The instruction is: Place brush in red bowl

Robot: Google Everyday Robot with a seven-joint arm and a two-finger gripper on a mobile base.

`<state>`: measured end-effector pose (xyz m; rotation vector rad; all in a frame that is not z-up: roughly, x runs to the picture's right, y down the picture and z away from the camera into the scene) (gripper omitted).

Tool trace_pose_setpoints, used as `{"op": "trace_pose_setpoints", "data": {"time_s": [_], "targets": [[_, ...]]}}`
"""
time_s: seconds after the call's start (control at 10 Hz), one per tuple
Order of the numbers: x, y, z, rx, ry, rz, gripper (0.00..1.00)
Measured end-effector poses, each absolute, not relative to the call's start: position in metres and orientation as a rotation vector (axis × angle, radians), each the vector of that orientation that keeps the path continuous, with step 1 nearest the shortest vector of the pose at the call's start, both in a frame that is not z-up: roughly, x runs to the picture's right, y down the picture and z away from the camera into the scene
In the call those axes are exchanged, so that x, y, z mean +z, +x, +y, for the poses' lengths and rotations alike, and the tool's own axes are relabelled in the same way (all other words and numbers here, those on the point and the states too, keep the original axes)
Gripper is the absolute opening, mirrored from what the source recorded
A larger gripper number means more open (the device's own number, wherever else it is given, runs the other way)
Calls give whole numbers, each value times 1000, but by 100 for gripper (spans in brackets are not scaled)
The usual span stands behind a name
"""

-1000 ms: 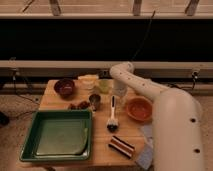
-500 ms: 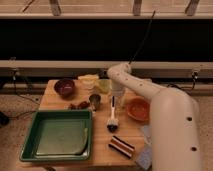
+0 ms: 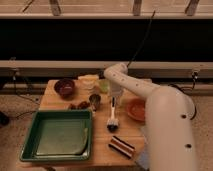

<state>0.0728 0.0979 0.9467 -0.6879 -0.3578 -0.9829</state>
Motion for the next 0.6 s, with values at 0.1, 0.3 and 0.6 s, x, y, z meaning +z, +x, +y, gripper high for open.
{"op": "trace_pose_setpoints", "data": {"time_s": [0.1, 0.3, 0.6], "targets": [[946, 76, 99, -983, -694, -350, 25], [946, 83, 97, -986, -699, -332, 6], [936, 93, 82, -976, -676, -309, 0]]}}
